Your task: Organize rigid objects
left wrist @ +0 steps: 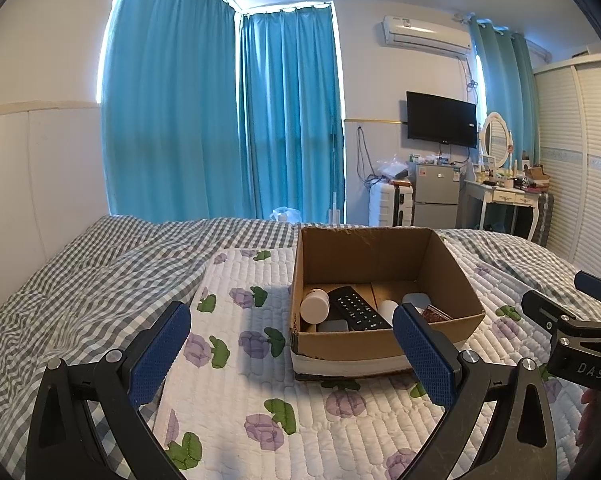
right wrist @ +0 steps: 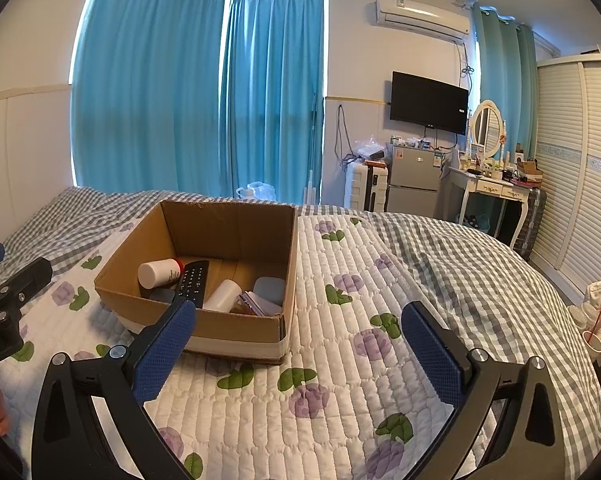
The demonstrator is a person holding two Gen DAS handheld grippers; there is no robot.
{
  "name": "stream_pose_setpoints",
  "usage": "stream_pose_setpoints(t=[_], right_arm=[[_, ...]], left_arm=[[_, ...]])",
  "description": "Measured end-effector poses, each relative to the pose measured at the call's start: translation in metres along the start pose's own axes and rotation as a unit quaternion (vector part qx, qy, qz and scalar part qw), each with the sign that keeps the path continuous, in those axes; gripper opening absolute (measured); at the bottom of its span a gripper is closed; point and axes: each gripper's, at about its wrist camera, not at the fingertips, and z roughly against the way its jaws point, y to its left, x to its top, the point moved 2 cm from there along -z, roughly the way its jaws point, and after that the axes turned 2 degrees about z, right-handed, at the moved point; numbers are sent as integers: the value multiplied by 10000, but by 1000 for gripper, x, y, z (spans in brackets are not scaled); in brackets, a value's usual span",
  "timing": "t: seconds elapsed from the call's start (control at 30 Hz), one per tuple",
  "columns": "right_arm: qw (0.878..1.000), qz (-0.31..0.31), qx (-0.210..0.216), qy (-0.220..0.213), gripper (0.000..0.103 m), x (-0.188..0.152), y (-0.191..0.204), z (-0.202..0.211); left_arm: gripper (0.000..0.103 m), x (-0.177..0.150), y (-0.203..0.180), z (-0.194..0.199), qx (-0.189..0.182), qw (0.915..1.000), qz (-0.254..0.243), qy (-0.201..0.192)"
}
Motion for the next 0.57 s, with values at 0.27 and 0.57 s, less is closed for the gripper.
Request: stream_pose_setpoints(t=[0.27, 0.57], right_arm=[[10000, 34, -1, 42, 103, -2, 1, -2], [10000, 44, -3, 51, 103, -3, 2, -3]], left_arm=[[103, 0, -1, 0, -13, 10000, 0, 8], [103, -1, 0, 0, -13, 10000, -11, 16]])
